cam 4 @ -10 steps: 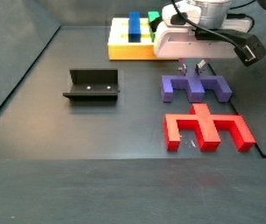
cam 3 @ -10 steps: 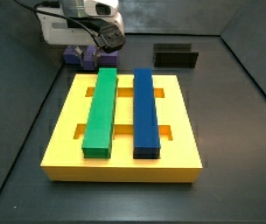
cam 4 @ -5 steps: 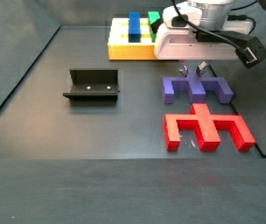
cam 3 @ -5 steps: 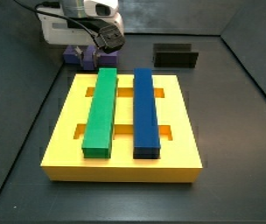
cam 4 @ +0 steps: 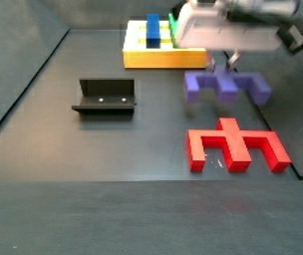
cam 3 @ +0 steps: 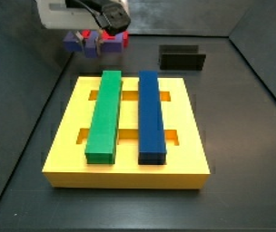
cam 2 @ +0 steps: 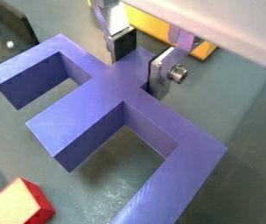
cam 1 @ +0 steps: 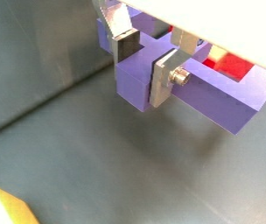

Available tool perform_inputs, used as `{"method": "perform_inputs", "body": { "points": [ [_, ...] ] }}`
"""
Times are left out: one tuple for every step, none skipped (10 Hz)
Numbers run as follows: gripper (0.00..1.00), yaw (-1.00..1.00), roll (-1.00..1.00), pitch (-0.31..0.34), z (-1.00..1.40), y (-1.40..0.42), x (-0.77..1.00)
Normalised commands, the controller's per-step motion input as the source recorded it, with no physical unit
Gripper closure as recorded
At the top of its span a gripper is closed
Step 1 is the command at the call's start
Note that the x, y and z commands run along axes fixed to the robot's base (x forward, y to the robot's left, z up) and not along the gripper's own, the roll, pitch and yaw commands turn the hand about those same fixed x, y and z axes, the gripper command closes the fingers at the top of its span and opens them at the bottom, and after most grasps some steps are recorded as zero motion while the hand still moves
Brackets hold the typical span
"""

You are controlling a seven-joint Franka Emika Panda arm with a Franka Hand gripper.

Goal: Pick up the purple object. Move up. Place the purple object on the fixture. Regrasp the purple object. Move to above the board. Insert the purple object.
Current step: Place the purple object on the fixture.

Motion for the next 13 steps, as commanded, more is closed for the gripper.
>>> {"method": "perform_inputs", "body": {
  "points": [
    [1.00, 0.00, 0.00, -0.020, 0.00, 0.00, 0.00],
    [1.00, -0.15, -0.13, -0.117, -0.08, 0.00, 0.29],
    [1.00, -0.18, -0.73, -0.223, 0.01, 0.31, 0.56],
    [1.00, -0.30, -0.87, -0.289, 0.14, 0.30, 0.57],
    [1.00, -0.27, -0.89, -0.231, 0.21, 0.28, 0.67],
    [1.00, -0.21, -0.83, -0.023, 0.32, 0.24, 0.76],
    [1.00, -0.09, -0.71, 0.060, 0.31, 0.21, 0.84],
    [1.00, -0.09, -0.69, 0.080, 0.31, 0.21, 0.85],
    [1.00, -0.06, -0.63, 0.209, 0.39, 0.16, 0.86],
    [1.00, 0.00, -0.55, 0.343, 0.44, 0.10, 0.87],
    [1.00, 0.00, -0.50, 0.471, 0.49, 0.02, 0.86],
    [1.00, 0.00, -0.47, 0.511, 0.50, 0.02, 0.84],
    [1.00, 0.00, -0.42, 0.551, 0.41, 0.00, 0.84]
  ]
}}
